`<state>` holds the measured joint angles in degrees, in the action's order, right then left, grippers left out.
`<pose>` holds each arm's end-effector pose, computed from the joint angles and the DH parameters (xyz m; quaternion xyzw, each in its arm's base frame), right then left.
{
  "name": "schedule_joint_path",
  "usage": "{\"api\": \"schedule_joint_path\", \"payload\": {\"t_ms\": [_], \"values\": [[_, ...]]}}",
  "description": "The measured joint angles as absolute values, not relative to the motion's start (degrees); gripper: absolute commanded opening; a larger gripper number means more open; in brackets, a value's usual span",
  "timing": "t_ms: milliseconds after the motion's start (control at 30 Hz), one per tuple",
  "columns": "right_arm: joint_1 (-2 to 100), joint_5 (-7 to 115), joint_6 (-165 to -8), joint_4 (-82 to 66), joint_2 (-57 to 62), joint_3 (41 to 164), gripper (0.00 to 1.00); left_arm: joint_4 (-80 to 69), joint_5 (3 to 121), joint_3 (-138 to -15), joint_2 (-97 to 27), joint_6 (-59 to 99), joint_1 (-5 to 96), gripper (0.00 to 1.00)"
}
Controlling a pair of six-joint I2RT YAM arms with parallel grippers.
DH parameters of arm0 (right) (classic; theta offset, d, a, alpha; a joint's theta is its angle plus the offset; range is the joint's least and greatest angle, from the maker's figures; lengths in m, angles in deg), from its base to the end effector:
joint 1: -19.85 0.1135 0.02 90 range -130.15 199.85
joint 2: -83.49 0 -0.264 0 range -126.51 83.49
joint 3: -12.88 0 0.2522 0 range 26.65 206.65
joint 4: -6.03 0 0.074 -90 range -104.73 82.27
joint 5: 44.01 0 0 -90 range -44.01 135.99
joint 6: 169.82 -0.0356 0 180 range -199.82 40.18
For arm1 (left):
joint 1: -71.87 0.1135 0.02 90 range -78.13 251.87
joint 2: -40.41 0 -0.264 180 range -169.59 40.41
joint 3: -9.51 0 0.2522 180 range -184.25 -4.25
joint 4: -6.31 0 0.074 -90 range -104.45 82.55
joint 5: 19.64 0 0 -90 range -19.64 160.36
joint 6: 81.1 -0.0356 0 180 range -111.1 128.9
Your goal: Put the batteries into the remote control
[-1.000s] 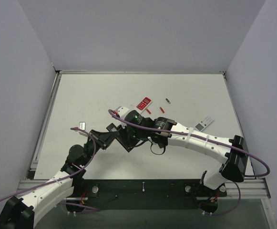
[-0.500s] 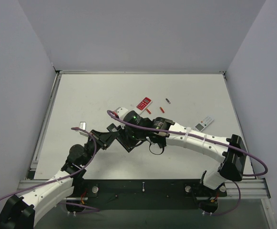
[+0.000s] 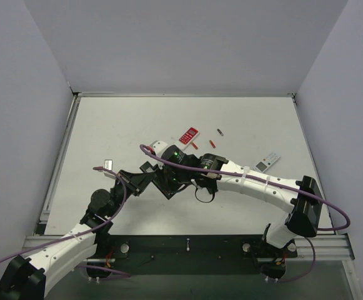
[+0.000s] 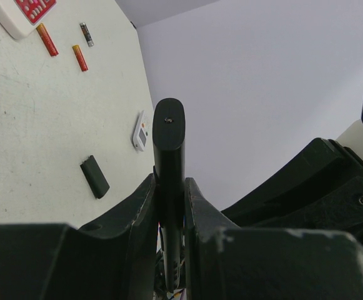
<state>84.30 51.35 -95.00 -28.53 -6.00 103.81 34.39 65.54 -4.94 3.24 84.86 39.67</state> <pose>0.1529 0.3275 0.3240 -0.3864 0.7891 0.3362 0.3391 0.1264 -0.0831 0.1858 -0.2218 0.6358 -0.6149 0.4105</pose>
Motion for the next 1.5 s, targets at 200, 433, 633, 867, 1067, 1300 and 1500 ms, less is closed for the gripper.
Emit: {"api": "schedule_joint_path", "payload": {"t_ms": [200, 433, 633, 867, 1067, 1300, 1500], "values": [[84.34, 51.33, -94.86, -27.83, -6.00, 103.64, 0.00, 34.41, 66.11, -4.94, 3.63, 84.97, 39.67, 0.00], [84.45, 50.92, -94.32, -24.55, -5.98, 101.87, 0.00, 33.17, 68.34, -4.92, 5.51, 84.64, 39.67, 0.00], [84.45, 50.90, -93.64, -22.04, -5.98, 100.25, 0.00, 31.20, 69.28, -4.83, 6.56, 84.55, 39.69, 0.00], [84.63, 50.15, -92.96, -20.72, -6.03, 99.18, 0.01, 30.89, 69.46, -4.83, 6.47, 83.90, 39.69, 0.00], [85.26, 48.47, -92.55, -19.08, -6.03, 97.54, 0.06, 29.87, 69.22, -4.83, 6.15, 83.13, 39.69, 0.00], [86.59, 47.00, -91.26, -18.84, -6.03, 97.36, 0.13, 29.39, 68.89, -4.83, 6.10, 82.98, 39.69, 0.00], [88.12, 44.69, -89.99, -19.08, -6.13, 97.34, 0.14, 28.97, 68.36, -4.83, 6.10, 82.74, 39.69, 0.00]]}}
